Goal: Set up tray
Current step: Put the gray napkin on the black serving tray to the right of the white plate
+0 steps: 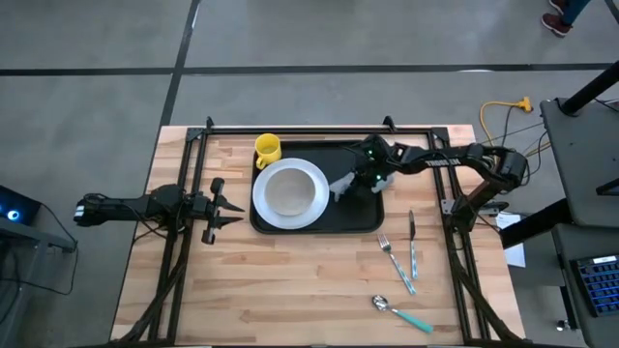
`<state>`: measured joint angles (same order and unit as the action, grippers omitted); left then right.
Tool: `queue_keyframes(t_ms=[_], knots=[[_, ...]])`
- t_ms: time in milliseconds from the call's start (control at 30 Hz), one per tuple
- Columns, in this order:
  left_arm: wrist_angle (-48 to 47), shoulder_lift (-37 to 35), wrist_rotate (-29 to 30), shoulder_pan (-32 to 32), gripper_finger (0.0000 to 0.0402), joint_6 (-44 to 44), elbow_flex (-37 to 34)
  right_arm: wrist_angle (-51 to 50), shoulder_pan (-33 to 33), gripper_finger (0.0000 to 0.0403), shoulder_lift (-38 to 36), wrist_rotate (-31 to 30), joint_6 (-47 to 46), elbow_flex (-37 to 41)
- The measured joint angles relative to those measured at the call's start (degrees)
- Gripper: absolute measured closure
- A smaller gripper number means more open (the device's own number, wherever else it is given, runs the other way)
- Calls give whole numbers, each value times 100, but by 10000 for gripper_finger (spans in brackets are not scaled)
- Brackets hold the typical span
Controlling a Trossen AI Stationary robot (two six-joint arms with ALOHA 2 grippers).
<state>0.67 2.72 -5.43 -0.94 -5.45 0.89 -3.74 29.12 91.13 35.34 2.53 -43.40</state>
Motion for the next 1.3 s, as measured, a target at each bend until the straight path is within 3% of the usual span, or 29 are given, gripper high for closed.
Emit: queue_keyframes(t_ms=[533, 733, 1100, 1300], knots=[[0, 0, 2, -1, 318, 0, 0, 350, -274, 374, 511, -97, 76, 187], [0, 0, 0, 0, 318, 0, 0, 497, -476, 329, 879, -78, 181, 140], [0, 0, 2, -1, 318, 0, 0, 298, -476, 214, 860, 1, -223, 126], [0, 0, 1, 0, 318, 0, 0, 70, -473, 174, 755, 63, -296, 121]])
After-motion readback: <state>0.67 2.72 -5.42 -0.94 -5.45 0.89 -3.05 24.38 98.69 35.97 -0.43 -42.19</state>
